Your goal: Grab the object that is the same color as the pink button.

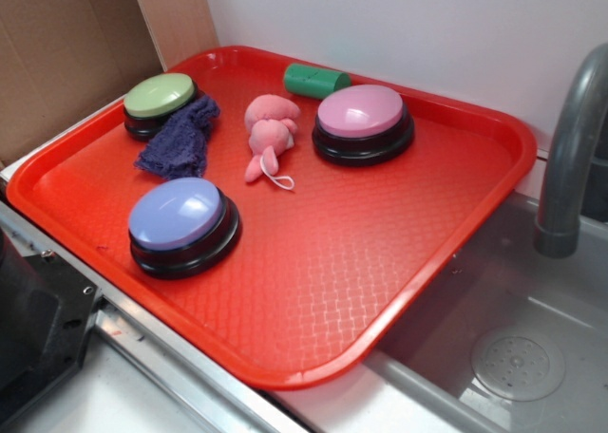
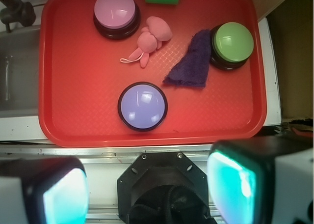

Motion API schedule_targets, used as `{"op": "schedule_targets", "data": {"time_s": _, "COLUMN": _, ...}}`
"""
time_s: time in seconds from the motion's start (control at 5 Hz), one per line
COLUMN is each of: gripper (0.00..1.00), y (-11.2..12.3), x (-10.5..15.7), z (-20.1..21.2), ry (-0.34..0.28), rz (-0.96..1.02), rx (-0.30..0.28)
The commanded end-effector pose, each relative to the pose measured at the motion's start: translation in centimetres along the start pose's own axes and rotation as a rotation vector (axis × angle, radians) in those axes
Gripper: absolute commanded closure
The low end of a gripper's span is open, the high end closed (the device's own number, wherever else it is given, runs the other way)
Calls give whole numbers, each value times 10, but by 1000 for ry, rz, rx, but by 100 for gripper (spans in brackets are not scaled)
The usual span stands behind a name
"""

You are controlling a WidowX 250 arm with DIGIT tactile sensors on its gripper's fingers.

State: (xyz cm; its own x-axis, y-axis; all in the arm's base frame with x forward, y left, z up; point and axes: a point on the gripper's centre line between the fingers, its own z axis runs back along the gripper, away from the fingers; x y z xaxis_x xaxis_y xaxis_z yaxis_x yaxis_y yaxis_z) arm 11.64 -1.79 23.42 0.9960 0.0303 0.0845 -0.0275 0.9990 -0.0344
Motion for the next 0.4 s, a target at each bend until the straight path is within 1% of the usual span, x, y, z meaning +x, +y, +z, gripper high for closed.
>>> {"op": "schedule_targets", "data": {"time_s": 0.0, "gripper": 0, "y": 5, "x": 49, "z": -47, "ry": -48, "rz": -38, "rx": 102}}
{"op": "schedule_targets", "data": {"time_s": 0.2, "gripper": 0, "y": 10, "x": 75, "z": -79, "ry": -126, "rz": -30, "rx": 169}}
